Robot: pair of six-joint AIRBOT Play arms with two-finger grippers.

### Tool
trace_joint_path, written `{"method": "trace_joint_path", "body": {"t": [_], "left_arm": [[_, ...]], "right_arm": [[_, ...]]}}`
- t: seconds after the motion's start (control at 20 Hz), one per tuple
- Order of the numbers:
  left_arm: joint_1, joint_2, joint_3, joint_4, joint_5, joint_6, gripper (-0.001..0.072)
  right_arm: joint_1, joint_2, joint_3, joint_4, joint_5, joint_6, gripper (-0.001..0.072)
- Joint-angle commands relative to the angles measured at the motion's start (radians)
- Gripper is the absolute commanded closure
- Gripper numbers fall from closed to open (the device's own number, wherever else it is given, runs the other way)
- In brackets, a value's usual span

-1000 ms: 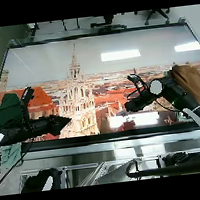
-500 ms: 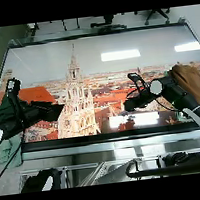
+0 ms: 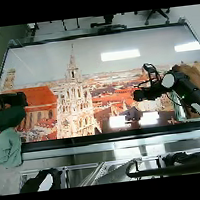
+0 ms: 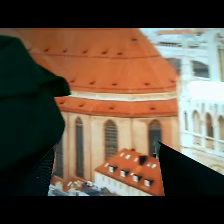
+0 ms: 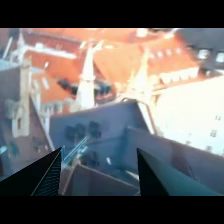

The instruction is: Fold the shirts.

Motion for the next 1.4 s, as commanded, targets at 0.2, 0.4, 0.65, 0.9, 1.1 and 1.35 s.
{"method": "trace_joint_path", "body": {"t": [0.2,0.4,0.65,0.9,1.1,1.35], "left_arm": [[0.241,-0.456,0.201,0.075,0.000,0.011,-0.0006],[0.303,-0.605,0.244,0.076,-0.066,0.018,-0.0006],[0.342,-0.701,0.269,0.103,-0.087,0.018,-0.0005],[0.312,-0.719,0.296,0.168,-0.089,0.018,0.0696],[0.182,-0.651,0.479,0.101,-0.180,0.028,0.0698],[-0.070,-0.509,0.705,-0.356,-0.365,0.071,0.0698]], "right_arm": [[-0.047,0.001,0.000,0.000,-0.016,-0.006,0.0196],[-0.047,0.001,0.000,0.000,-0.029,-0.006,0.0196],[-0.047,0.001,0.000,0.000,-0.031,-0.006,0.0196],[-0.047,0.001,0.000,0.001,-0.031,-0.006,0.0236],[-0.046,0.001,0.000,0.012,-0.030,-0.006,0.0356],[-0.047,0.006,0.019,0.014,0.035,-0.008,0.0650]]}}
